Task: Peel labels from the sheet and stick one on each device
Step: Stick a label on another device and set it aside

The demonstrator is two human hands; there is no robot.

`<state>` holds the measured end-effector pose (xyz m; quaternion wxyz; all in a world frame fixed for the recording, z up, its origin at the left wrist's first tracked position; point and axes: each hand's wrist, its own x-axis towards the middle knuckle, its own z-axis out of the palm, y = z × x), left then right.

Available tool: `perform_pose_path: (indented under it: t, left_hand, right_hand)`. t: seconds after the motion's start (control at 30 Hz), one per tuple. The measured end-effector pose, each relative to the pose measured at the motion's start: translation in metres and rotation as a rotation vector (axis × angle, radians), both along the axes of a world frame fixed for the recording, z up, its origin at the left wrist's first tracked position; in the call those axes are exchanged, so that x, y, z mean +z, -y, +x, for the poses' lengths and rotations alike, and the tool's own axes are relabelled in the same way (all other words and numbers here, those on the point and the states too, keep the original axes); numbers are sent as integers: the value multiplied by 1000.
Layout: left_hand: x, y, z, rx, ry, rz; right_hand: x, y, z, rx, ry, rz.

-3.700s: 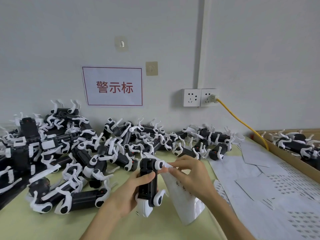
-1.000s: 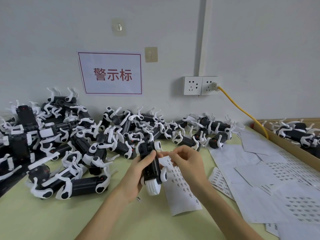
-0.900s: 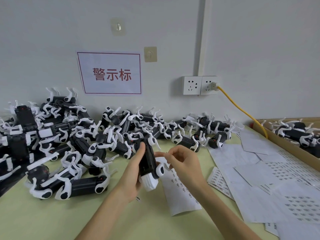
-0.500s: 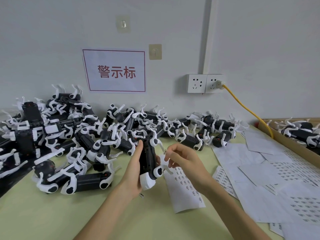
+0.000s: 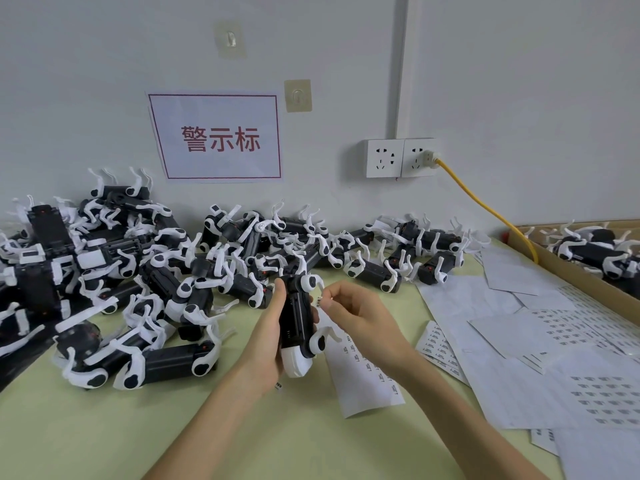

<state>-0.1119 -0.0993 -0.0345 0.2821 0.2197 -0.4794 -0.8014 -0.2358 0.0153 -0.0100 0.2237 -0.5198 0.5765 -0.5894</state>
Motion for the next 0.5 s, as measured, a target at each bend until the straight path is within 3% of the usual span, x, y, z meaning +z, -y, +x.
perform_pose_path:
  t: [0.5]
  left_hand:
    - [5, -9, -1, -9, 44, -93]
  right_hand:
    - [-3, 3, 4, 8, 24, 10]
